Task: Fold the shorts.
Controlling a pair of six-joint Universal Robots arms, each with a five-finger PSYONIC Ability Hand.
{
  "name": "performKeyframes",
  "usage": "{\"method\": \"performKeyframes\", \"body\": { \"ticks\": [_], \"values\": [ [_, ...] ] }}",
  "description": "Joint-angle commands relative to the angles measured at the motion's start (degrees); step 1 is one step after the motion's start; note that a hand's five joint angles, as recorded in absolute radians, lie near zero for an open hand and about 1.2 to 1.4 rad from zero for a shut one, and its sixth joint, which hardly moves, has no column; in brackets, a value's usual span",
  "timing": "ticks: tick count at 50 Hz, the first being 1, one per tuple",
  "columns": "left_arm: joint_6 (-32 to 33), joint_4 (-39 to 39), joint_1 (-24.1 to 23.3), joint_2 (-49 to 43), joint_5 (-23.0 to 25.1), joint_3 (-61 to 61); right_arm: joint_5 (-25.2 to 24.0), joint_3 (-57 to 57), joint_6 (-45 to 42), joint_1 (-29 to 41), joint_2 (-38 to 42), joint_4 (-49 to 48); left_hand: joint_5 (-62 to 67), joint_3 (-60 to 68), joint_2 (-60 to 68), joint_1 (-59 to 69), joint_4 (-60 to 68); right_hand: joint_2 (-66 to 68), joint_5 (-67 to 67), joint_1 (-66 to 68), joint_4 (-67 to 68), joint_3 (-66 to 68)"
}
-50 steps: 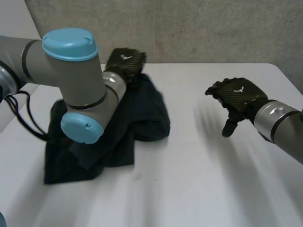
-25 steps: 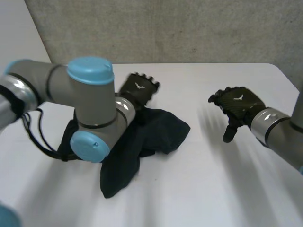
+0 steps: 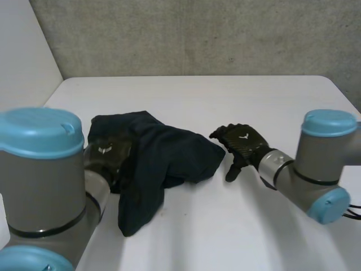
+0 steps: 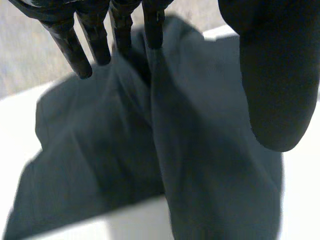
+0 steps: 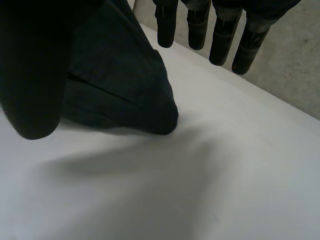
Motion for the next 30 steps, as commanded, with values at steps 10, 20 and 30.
{"method": "performKeyframes", "body": {
  "ticks": [10, 20, 30],
  "values": [
    [-10.0, -5.1, 0.6, -5.7, -0.5, -1.8, 4.9, -11.4, -0.2, 4.7, 10.3, -0.8, -1.1, -0.7, -0.1, 0.1, -0.4, 19.7, 19.0, 22.0, 19.0, 19.6],
    [-10.1, -4.2, 0.5, -9.0, -0.6, -1.0, 4.2, -15.1, -0.1, 5.2, 13.0, -0.8, 14.8, 15.3, 15.9, 16.0, 15.6, 67.3, 66.5, 69.6, 66.6, 67.2],
    [-7.5, -1.5, 1.2, -9.4, -4.4, 4.9, 4.6, -16.2, 0.1, 5.1, 4.9, 0.5, 67.3, 67.8, 68.4, 68.5, 68.1, 67.3, 66.5, 69.6, 66.6, 67.2]
  ]
}}
